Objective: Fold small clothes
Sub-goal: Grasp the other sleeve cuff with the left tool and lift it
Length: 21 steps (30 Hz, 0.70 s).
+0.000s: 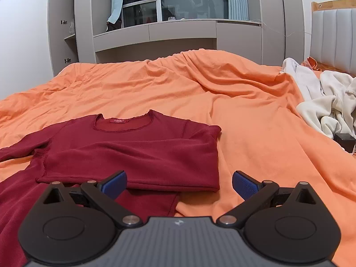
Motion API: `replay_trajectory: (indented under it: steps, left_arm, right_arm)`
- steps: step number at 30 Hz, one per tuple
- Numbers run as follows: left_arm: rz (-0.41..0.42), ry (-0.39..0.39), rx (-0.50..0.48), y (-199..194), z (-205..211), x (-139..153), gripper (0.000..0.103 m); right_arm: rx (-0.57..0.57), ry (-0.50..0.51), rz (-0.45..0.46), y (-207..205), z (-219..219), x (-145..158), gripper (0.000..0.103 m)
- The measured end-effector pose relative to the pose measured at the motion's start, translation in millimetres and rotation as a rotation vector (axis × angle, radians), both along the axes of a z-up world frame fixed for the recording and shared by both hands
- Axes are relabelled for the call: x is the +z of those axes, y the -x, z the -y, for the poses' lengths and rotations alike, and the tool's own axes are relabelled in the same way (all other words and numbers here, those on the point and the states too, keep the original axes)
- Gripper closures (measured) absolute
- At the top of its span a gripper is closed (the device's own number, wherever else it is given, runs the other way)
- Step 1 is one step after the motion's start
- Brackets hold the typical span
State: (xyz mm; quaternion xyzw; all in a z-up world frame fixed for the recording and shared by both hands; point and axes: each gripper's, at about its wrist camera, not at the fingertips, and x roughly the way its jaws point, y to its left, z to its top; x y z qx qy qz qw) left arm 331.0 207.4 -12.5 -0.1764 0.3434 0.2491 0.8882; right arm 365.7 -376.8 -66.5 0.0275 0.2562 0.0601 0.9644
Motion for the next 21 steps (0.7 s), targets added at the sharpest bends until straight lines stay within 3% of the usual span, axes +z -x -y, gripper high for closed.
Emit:
replay_trajectory:
  steps: [6,8,11,17,19,21]
  left_arm:
    - [0.049,0.128,0.177,12.3,-86.2,-12.8,0.001]
    - [0.083,0.187,0.207,15.3,-102.4,-19.4,0.004]
    - [0.125,0.213,0.251,13.6,-117.2,-25.8,0.010]
    - [0.214,0.270,0.366,13.2,-136.3,-38.3,0.037]
    - [0.264,0.298,0.389,15.4,-143.5,-40.9,0.053]
    - [0.283,0.313,0.408,15.9,-148.5,-43.5,0.082]
  right_arm:
    - [-0.013,-0.006,0.002,-0.7,-0.7,-2.8,0.000]
    - [-0.020,-0.005,-0.001,-1.1,-0.7,-4.4,0.000]
    - [-0.025,-0.002,-0.007,-1.5,-0.8,-6.7,0.000]
    - [-0.028,0.007,-0.015,-2.8,-2.5,-10.7,0.000]
    - [-0.027,0.010,-0.018,-3.2,-3.2,-11.5,0.000]
    - [-0.024,0.013,-0.018,-2.7,-4.0,-11.8,0.000]
